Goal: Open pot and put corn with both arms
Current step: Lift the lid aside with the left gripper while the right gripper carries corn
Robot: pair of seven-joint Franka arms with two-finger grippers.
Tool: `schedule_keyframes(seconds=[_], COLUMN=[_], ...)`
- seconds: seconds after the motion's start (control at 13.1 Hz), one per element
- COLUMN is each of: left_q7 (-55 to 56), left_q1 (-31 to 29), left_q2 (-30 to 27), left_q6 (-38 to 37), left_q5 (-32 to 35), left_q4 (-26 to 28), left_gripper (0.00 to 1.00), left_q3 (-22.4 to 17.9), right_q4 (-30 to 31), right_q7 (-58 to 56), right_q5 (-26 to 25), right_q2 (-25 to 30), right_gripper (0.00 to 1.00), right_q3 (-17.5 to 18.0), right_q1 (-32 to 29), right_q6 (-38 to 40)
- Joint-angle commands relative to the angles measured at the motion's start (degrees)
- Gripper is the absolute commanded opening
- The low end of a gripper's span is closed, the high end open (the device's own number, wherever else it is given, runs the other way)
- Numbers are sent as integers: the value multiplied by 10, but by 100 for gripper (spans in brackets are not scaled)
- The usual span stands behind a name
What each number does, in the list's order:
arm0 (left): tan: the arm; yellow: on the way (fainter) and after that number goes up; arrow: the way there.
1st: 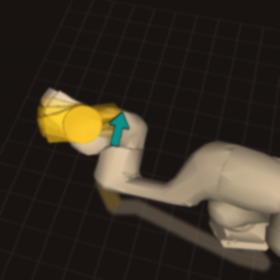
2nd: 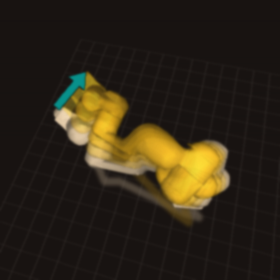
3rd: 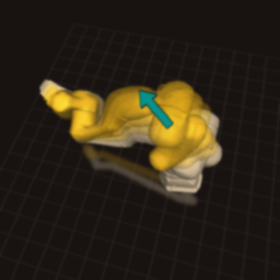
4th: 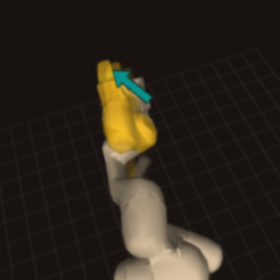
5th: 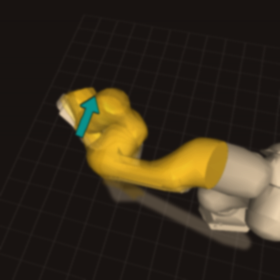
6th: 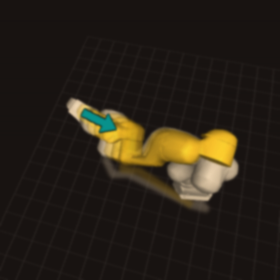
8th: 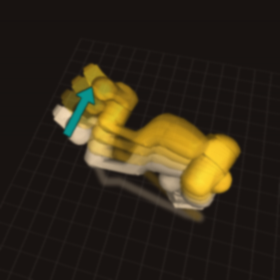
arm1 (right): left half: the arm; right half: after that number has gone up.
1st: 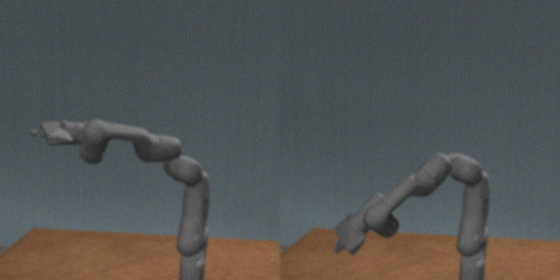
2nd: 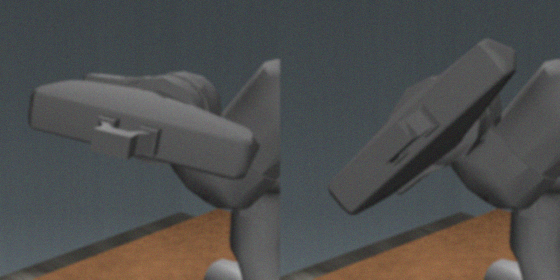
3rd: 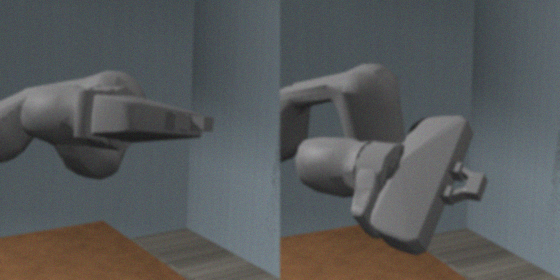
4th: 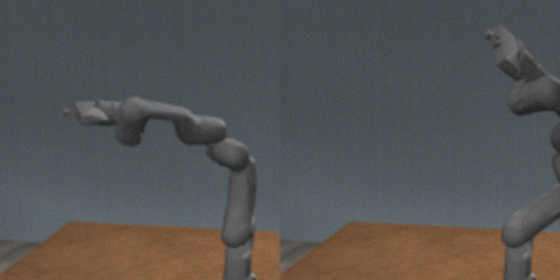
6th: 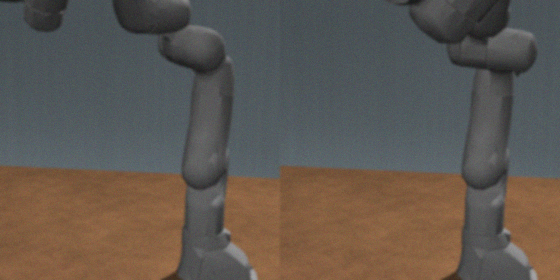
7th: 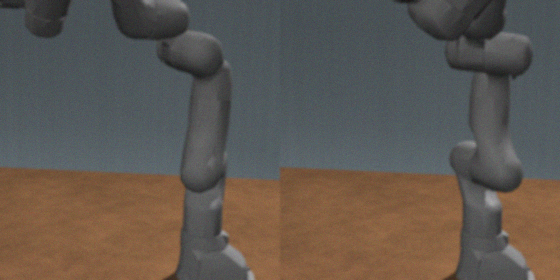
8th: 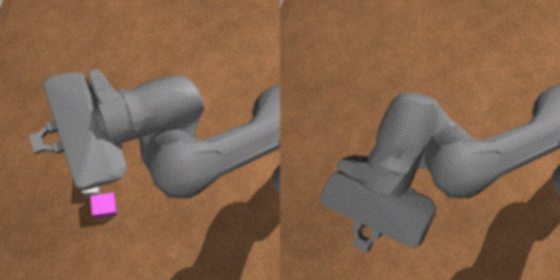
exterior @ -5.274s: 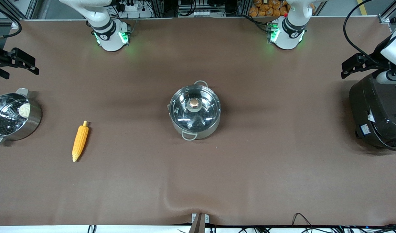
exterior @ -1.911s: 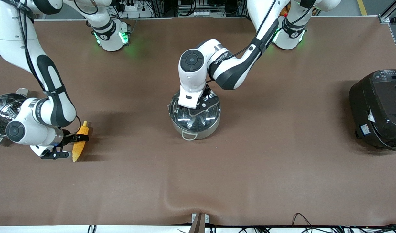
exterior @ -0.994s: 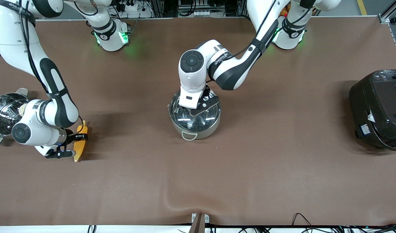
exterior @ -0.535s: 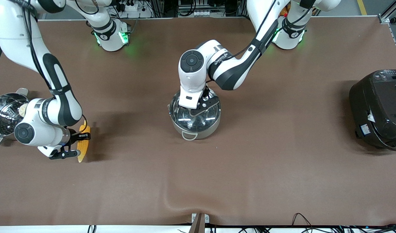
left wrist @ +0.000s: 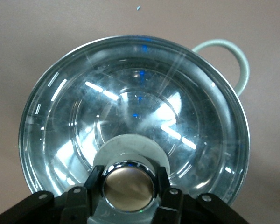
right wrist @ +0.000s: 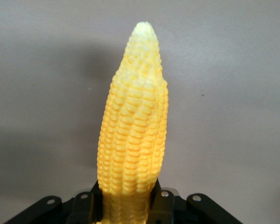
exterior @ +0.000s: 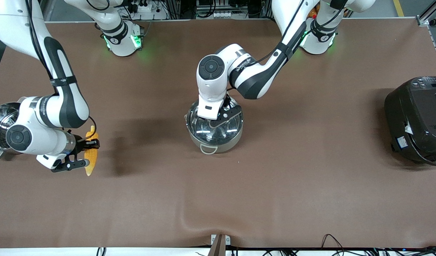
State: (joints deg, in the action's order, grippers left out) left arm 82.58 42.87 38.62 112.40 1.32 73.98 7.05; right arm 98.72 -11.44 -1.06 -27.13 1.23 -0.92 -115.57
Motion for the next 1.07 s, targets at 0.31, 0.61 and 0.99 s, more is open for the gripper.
schedule_keyframes(seconds=[0.31, 0.61, 0.99], left_q7=[-21, -195, -356], left_q1=[-67, -176, -300], left_q2=[-129, -204, -221], left_q6=[-126, -121, -40], left_q5=[12, 12, 11], left_q4=[20, 126, 253], left_gripper=[0, 0, 0], left_q3=[-4, -3, 1], right_q4=[-5, -8, -93], right_q7=[40, 45, 57], right_q5=[1, 3, 4], right_q2=[38, 42, 48], right_gripper=[0, 0, 0], right_q3=[4, 25, 147], right_q1=[44, 57, 58], right_q6=[61, 85, 177])
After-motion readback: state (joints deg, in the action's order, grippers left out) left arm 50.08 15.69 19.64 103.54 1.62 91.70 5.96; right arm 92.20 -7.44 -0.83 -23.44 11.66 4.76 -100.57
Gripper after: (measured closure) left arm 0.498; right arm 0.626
